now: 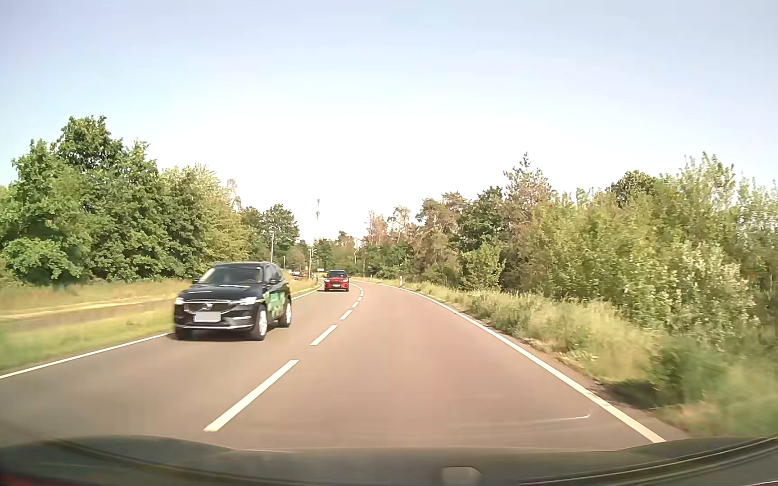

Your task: Follow the waypoints while adhering to traffic rules and regulations

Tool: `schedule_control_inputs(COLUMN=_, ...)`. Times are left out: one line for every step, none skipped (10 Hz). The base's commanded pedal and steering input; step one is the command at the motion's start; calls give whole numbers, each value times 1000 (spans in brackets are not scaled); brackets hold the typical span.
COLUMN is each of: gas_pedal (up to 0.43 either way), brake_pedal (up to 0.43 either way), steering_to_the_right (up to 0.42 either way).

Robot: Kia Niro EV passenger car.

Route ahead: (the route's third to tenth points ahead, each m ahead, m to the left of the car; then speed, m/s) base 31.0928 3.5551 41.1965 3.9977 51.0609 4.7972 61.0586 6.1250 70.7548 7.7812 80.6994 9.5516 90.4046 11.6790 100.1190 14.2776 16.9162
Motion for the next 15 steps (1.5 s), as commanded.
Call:
schedule_control_inputs(gas_pedal=87, brake_pedal=24, steering_to_the_right=-13)
schedule_control_inputs(gas_pedal=87, brake_pedal=24, steering_to_the_right=-13)
schedule_control_inputs(gas_pedal=87, brake_pedal=24, steering_to_the_right=-13)
schedule_control_inputs(gas_pedal=87, brake_pedal=24, steering_to_the_right=-13)
schedule_control_inputs(gas_pedal=87, brake_pedal=24, steering_to_the_right=-13)
schedule_control_inputs(gas_pedal=87, brake_pedal=24, steering_to_the_right=-13)
schedule_control_inputs(gas_pedal=87, brake_pedal=24, steering_to_the_right=-13)
schedule_control_inputs(gas_pedal=87, brake_pedal=24, steering_to_the_right=-12)
schedule_control_inputs(gas_pedal=87, brake_pedal=24, steering_to_the_right=-12)
schedule_control_inputs(gas_pedal=87, brake_pedal=24, steering_to_the_right=-12)
schedule_control_inputs(gas_pedal=87, brake_pedal=24, steering_to_the_right=-12)
schedule_control_inputs(gas_pedal=87, brake_pedal=24, steering_to_the_right=-12)
schedule_control_inputs(gas_pedal=87, brake_pedal=24, steering_to_the_right=-12)
schedule_control_inputs(gas_pedal=87, brake_pedal=24, steering_to_the_right=-12)
schedule_control_inputs(gas_pedal=87, brake_pedal=24, steering_to_the_right=-12)
